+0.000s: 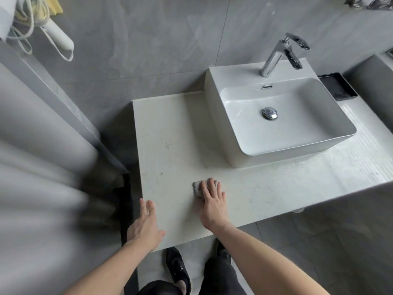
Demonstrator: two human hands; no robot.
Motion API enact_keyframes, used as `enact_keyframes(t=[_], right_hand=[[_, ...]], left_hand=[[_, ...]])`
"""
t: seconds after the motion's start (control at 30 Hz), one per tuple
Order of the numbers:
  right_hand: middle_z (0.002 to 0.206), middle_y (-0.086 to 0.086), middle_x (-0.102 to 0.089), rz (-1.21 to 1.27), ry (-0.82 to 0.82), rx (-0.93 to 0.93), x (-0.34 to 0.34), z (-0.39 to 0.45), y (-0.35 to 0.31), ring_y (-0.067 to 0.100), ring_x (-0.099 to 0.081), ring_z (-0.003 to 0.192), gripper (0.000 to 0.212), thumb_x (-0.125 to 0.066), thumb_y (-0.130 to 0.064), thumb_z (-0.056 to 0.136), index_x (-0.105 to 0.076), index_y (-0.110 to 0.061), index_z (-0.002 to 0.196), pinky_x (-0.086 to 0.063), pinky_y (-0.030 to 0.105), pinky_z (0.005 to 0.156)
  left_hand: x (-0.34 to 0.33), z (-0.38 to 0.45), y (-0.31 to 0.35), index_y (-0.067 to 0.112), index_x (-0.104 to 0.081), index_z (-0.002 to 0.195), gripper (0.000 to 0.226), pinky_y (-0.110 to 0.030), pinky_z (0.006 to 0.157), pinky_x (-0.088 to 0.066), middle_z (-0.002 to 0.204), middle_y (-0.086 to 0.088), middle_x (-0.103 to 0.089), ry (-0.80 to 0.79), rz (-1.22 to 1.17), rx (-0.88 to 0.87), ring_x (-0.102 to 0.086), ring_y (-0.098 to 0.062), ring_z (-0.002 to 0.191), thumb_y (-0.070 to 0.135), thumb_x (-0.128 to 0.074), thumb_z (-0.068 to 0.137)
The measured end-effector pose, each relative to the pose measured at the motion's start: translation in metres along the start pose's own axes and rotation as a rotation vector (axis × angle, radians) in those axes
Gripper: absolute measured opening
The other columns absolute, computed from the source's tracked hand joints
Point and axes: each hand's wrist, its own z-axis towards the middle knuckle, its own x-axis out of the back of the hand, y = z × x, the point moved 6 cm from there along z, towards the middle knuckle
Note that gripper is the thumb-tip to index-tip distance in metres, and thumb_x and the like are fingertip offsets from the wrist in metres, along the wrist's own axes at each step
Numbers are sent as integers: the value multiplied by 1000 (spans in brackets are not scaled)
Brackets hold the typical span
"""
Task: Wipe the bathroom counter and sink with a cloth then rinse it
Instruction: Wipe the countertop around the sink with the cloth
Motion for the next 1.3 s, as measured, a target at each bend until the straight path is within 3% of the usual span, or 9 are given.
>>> enact_keyframes(t=[0.17, 0.33, 0.43, 0.53, 0.7, 0.87, 1.1, 1.23, 1.3], right_hand=[[171, 3, -4, -109, -9, 86, 33, 6, 42, 32, -3, 158, 85, -43, 5, 88, -11, -20, 163, -15, 39, 127], [170, -3, -14, -100, -42, -20, 80, 15, 119, 27, -13, 157, 84, -42, 8, 86, -19, -20, 162, -26, 32, 123], [164, -1, -26, -32, -95, -2, 80, 16, 129, 30, -23, 153, 65, -45, -8, 94, -31, -18, 157, -31, 35, 119], [133, -4, -42, 74, -90, 41, 84, 16, 119, 29, -39, 125, 48, -48, -21, 87, -47, -21, 135, -44, 43, 105], [170, -11, -8, -55, -232, 114, 90, 16, 168, 20, -5, 158, 63, -36, -41, 102, -17, -37, 161, -21, 39, 125], [171, -7, -7, -117, -186, 29, 128, 15, 231, 22, -12, 155, 64, -32, -52, 102, -14, -38, 162, -27, 42, 121], [117, 3, -63, 282, -139, -280, 135, 43, 286, 27, -52, 115, 90, -76, -49, 70, -35, -19, 144, -47, 39, 97], [95, 0, -68, 343, -240, -243, 147, 58, 268, 18, -65, 87, 36, -75, -40, 60, -58, -31, 91, -52, 26, 65], [85, 4, -70, 443, -262, -160, 160, 57, 248, 11, -65, 67, 26, -75, -32, 63, -59, -25, 83, -45, 20, 50]], left_hand=[[-1, 3, 1, 16, 3, 159, 107, -35, 93, -53, 167, -11, 15, 25, 29, 7, -55, -26, 130, 48, -69, 86], [8, 3, 22, 15, -16, 154, 89, -34, 106, -43, 166, -11, 8, 87, 20, -2, -26, -29, 146, 27, -67, 82], [20, 2, 70, 22, -26, 152, 75, -37, 118, -30, 167, -6, 4, 136, -5, -126, -15, -27, 150, 27, -61, 86], [28, 1, 132, 25, -33, 150, 65, -35, 118, -29, 165, 0, -7, 133, -101, -213, -18, -22, 148, 31, -58, 89], [26, 11, 228, 27, -37, 148, 63, -37, 114, -35, 161, 6, -17, 64, -207, -253, -28, -21, 144, 33, -57, 88], [11, 27, 294, 26, -33, 151, 66, -37, 112, -37, 157, 6, -23, -16, -243, -220, -32, -20, 141, 35, -55, 89], [5, 38, 336, 23, -37, 150, 66, -32, 112, -37, 153, 5, -36, -48, -400, -88, -38, -18, 140, 38, -61, 90], [12, 41, 333, 22, -41, 147, 69, -29, 109, -41, 148, 5, -43, -87, -506, -73, -51, -16, 128, 36, -68, 85], [17, 40, 328, 25, -44, 144, 71, -26, 100, -46, 143, 9, -47, -85, -610, -74, -57, -12, 116, 38, -73, 81]])
